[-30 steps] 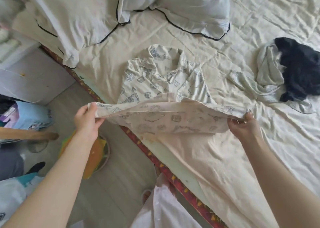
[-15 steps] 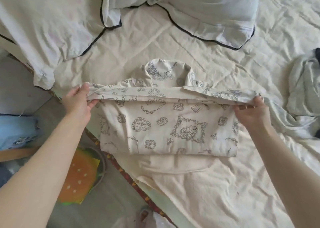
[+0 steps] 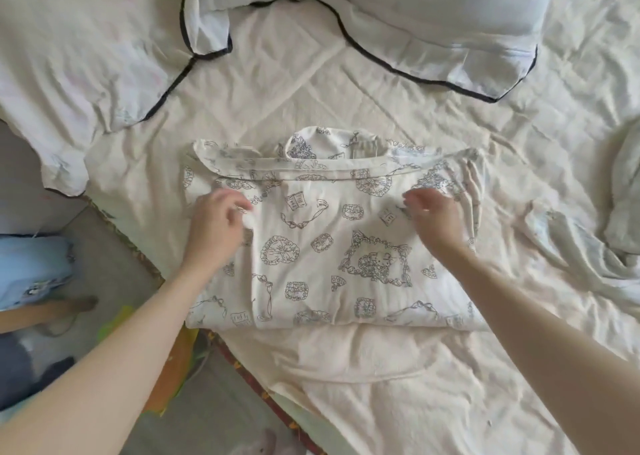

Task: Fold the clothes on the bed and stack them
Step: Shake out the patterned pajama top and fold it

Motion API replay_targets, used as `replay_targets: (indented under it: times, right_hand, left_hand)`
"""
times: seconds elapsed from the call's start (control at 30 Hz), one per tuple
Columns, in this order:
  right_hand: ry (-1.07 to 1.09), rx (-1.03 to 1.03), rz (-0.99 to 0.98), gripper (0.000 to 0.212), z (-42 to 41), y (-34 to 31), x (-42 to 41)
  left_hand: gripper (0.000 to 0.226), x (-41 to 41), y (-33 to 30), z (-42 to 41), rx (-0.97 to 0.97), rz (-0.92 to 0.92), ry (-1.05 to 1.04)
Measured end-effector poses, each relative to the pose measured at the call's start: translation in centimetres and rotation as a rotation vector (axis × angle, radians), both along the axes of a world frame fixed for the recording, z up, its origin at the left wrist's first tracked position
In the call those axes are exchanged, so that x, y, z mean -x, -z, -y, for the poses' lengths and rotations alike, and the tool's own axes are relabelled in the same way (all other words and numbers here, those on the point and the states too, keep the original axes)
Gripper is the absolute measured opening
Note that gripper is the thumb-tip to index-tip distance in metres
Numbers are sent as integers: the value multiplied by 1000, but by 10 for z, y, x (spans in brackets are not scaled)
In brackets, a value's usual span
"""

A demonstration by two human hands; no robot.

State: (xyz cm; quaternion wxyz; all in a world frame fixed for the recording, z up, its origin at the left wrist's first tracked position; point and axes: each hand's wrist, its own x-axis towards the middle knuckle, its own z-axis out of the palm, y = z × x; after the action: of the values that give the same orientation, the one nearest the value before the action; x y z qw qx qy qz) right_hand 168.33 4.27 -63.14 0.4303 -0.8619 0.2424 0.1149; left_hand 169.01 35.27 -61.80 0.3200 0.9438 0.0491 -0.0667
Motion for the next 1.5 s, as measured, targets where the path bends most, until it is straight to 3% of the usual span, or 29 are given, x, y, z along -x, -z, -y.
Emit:
replay_targets:
  times: [0.07, 0.17, 0.23, 0.37, 0.47, 0.6, 0.7, 0.8, 0.9, 0.97, 1.1, 1.2, 1.27, 1.37, 1.5]
  right_hand:
    - [-357, 147, 103, 23, -15, 2, -4]
    - [-640, 287, 110, 32, -25, 9, -30]
    - [-650, 356, 61, 45, -25, 13, -50]
    - [-418, 382, -62, 61, -10, 12, -57]
    - [-480, 475, 14, 58, -19, 7, -19]
    - [-621, 339, 126, 51, -59, 2, 70]
    - [-718, 342, 68, 50, -63, 12, 126]
    - [-708, 489, -119, 55, -14, 25, 152]
    - [-597, 610, -266, 54, 50, 29, 161]
    - [-530, 656, -329, 53, 71, 25, 159]
    - [-443, 647, -263, 53, 53, 13, 159]
    - [-574, 545, -128, 53, 6, 4, 164]
    - [-701, 479, -54, 54, -31, 3, 170]
    - [-812, 424, 10, 53, -67, 11, 175]
    - [-840, 459, -88, 52, -67, 26, 173]
  left_hand:
    - [30, -4, 6, 9, -230, 54, 370]
    - [54, -30, 10, 27, -289, -2, 460]
    - [64, -50, 7, 35, -232, -80, 315]
    - [58, -65, 0, 30, -187, -199, 48]
    - [54, -26, -1, 30, -332, -118, 153]
    - [52, 70, 8, 49, -343, -57, 461]
    - [53, 130, 21, 52, -414, -192, 589]
    - [54, 145, 32, 12, -522, -404, 382]
    - [57, 140, 31, -42, -625, -440, 282]
    - [57, 134, 23, -64, -581, -471, 155]
    - [62, 137, 23, -65, -55, -628, -464]
    - [55, 139, 30, -49, 534, -759, -962]
    - [44, 141, 35, -43, 824, -741, -1171]
    - [32, 139, 37, -44, 918, -659, -1308]
    - [34, 135, 30, -63, 771, -518, -1343]
